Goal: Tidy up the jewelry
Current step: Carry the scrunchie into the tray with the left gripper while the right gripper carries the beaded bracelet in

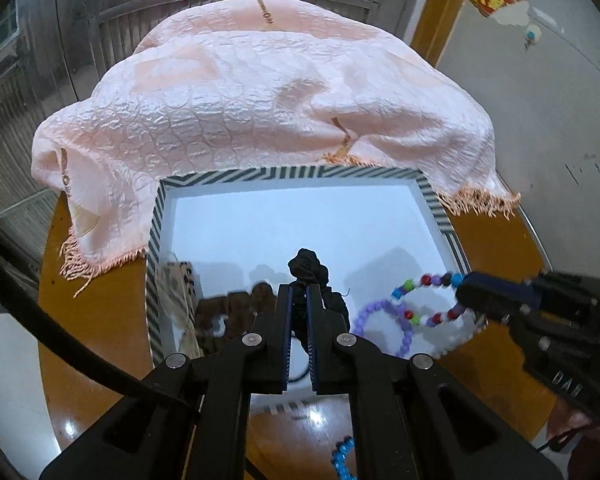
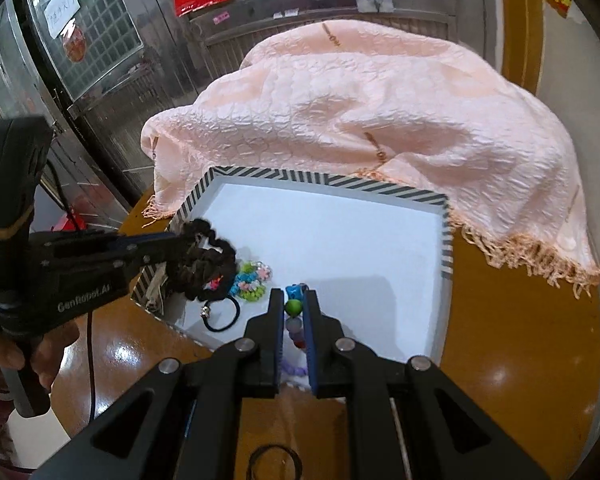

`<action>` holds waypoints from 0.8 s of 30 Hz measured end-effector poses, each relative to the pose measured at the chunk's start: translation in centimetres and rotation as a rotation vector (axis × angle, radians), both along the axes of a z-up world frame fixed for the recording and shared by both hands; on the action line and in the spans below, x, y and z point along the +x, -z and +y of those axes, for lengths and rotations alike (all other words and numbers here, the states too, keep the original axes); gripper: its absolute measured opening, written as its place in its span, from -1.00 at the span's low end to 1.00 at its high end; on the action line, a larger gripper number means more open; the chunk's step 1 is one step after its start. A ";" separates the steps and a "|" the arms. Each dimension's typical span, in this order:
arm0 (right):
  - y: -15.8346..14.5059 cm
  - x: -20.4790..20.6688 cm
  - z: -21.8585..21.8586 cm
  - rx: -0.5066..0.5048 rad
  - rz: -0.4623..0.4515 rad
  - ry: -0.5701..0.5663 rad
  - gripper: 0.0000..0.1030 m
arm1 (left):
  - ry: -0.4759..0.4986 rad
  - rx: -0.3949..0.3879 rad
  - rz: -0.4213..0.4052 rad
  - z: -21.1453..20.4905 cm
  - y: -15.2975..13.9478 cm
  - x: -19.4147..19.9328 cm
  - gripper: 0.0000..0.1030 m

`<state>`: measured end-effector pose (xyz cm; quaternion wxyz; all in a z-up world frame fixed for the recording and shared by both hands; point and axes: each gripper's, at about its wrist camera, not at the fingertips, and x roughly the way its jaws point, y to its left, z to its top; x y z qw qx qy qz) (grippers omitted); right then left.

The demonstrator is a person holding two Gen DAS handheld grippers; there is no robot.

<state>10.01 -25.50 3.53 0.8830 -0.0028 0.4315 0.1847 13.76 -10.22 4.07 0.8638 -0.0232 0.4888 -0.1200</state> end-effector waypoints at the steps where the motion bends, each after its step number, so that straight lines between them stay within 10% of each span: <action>1: 0.3 0.5 0.4 0.004 0.008 -0.008 -0.82 | -0.005 -0.003 0.005 0.2 0.1 0.5 -1.00; 24: 7.7 11.9 1.7 0.004 0.150 0.014 -0.82 | -0.158 0.019 0.172 4.2 7.8 9.1 -1.00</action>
